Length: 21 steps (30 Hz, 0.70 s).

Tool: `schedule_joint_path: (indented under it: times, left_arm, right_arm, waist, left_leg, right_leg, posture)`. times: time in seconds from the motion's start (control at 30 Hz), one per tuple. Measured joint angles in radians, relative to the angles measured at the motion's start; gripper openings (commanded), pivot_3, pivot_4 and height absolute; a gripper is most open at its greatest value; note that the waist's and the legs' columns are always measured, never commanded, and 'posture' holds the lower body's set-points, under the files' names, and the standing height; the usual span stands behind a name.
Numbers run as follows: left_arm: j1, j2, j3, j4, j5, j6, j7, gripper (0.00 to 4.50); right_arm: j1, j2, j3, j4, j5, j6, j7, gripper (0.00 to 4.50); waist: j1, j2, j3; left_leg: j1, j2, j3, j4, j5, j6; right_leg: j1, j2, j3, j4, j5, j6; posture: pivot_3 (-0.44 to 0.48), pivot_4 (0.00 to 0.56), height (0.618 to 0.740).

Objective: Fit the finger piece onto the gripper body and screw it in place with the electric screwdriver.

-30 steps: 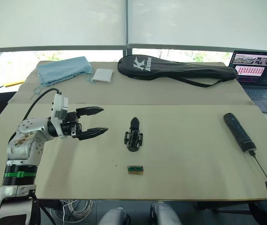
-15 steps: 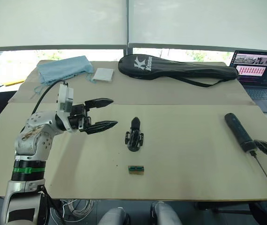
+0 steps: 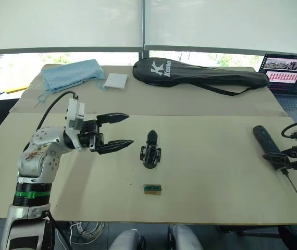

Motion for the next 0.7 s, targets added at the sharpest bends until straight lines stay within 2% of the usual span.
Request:
schedule_joint_path:
  times: [0.2,0.3,0.43,0.47,0.7]
  left_arm:
    - [0.014,0.003,-0.001,-0.024,-0.002,0.006,0.008,4.46]
    - [0.021,0.007,-0.001,-0.031,-0.004,0.007,0.008,4.50]
    - [0.039,0.014,-0.001,-0.036,-0.006,0.007,0.007,4.50]
    - [0.040,0.016,-0.001,-0.036,-0.006,0.007,0.007,4.50]
    - [0.048,0.026,-0.001,-0.036,-0.006,0.002,0.004,4.50]
  right_arm:
    - [-0.125,0.045,0.069,0.161,-0.077,-0.015,0.029,4.50]
    - [-0.175,0.053,0.076,0.228,-0.101,-0.012,0.045,3.68]
    - [-0.214,0.056,0.074,0.293,-0.117,-0.010,0.055,2.17]
    - [-0.218,0.056,0.073,0.299,-0.121,-0.011,0.059,1.96]
    - [-0.230,0.070,0.022,0.328,-0.109,-0.004,0.031,1.94]
  waist:
    - [-0.004,0.000,0.000]
    - [-0.007,0.000,0.000]
    - [-0.009,0.000,0.000]
    - [-0.010,0.000,0.000]
    - [-0.011,0.000,0.000]
  left_leg:
    - [-0.001,0.000,0.002,0.000,0.000,-0.001]
    - [-0.001,0.000,0.002,0.000,0.000,-0.001]
    - [-0.001,0.000,0.002,0.000,0.000,-0.001]
    - [-0.001,0.000,0.002,0.000,0.000,-0.001]
    - [-0.001,0.000,0.002,0.000,0.000,-0.001]
  right_leg:
    - [-0.002,0.000,0.001,0.000,0.000,0.000]
    - [-0.002,0.000,0.001,0.001,0.000,0.000]
    - [-0.002,0.000,0.001,0.001,0.000,0.000]
    - [-0.002,0.000,0.001,0.001,0.000,0.000]
    - [-0.002,0.000,0.002,0.001,0.001,0.000]
  posture:
    - [0.000,0.150,0.740]
    - [0.000,0.150,0.740]
    - [0.000,0.150,0.740]
    - [0.000,0.150,0.740]
    - [0.000,0.150,0.740]
